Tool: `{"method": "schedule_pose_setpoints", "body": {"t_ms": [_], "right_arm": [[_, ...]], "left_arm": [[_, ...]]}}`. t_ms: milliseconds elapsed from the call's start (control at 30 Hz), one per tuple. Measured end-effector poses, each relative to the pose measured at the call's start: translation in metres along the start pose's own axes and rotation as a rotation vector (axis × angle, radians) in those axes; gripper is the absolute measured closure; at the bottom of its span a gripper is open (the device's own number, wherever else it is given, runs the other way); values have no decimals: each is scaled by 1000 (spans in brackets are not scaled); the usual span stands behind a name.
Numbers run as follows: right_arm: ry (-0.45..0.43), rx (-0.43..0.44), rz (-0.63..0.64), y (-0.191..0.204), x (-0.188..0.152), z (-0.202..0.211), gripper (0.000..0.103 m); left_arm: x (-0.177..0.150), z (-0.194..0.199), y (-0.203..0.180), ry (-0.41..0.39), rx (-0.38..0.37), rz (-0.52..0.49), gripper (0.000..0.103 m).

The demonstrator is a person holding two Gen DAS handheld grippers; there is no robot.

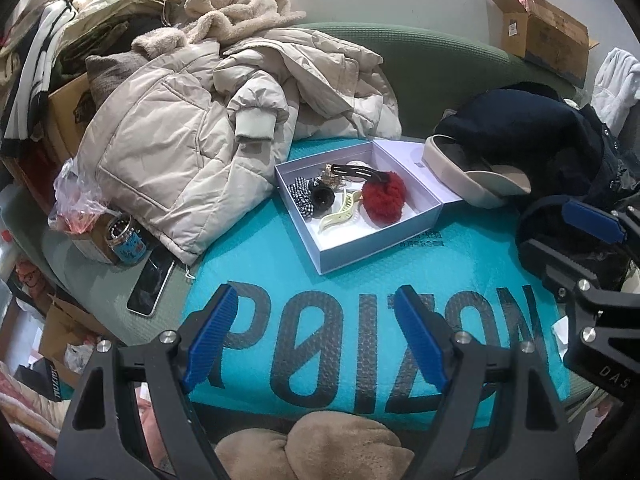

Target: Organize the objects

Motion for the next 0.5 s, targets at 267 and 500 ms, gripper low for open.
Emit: {"method": "schedule_pose_setpoints", "body": {"t_ms": [267, 500], "right_arm": [[14, 2, -1, 6, -11, 2, 36], [33, 6, 6, 11, -19, -2, 36]], "left_arm": [[-16, -1, 4, 20, 17, 11, 23], [-27, -4, 7, 43, 22, 9, 23]]}}
Point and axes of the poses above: each gripper's, at about its wrist camera, not at the fingertips, and z roughly against the way its jaws point, y to its left, x to its top, the point moved 10 cm from there along -z, roughly the way its jaws point, and after that the axes turned 6 degrees about x, right-handed, at the moved point
